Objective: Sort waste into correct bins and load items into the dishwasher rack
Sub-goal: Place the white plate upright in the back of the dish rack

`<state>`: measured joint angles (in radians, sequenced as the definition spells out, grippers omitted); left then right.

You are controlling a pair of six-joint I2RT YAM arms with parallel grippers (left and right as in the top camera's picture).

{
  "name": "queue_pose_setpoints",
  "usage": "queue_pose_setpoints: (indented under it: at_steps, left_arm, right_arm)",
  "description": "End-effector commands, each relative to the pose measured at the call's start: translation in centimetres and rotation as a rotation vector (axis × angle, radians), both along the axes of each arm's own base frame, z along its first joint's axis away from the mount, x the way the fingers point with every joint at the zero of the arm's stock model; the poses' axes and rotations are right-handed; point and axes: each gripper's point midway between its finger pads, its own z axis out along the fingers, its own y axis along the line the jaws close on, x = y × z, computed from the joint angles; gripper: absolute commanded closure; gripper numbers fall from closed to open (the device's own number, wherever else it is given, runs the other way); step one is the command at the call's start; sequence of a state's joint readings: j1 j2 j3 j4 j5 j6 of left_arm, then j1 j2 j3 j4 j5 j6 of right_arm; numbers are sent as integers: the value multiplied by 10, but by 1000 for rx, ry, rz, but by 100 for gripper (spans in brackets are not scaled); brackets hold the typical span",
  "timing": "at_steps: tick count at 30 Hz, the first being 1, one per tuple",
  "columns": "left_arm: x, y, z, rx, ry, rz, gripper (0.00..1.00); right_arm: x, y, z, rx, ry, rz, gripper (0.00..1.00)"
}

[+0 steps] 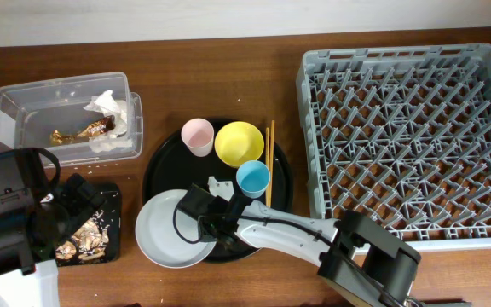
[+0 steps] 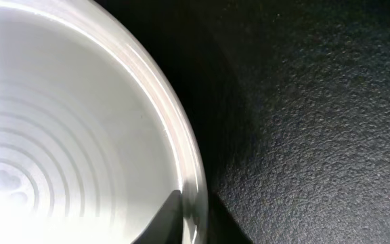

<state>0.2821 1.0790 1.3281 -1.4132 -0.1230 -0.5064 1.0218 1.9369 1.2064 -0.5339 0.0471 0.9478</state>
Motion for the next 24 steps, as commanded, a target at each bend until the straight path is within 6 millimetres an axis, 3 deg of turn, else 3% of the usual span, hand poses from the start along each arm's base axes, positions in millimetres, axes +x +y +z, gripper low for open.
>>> queue_pose_setpoints:
  at_steps: [1,5,7,11,14,15,17,19,21,24]
  left_arm:
    - [1,1,6,2,-23,9,1]
    - [1,1,6,2,-23,9,1]
    - [1,1,6,2,-23,9,1]
    - [1,1,6,2,-23,9,1]
    - [1,1,6,2,-23,9,1]
    - [1,1,6,2,-23,9,1]
    - [1,1,6,2,-23,9,1]
    - [1,1,6,2,-23,9,1]
    - [1,1,6,2,-23,9,1]
    - [1,1,6,2,-23,9,1]
  right_arm:
    - [-1,5,3,13,8,4,96]
    - [4,8,30,57,-41,-1,96]
    - [10,0,49,49,-94,-17,96]
    - [22,-25,108,71,-218,-48,96]
    - [36,-43,168,164,-329,-43,96]
    - [49,-65,199,189,-409,-84,96]
    - [65,-102,223,168,-494,-185,96]
    - [86,-164,247,65,-614,-360,96]
    - [101,-228,257,-102,-691,-502,96]
    - [114,-279,254,-222,-699,-640,96]
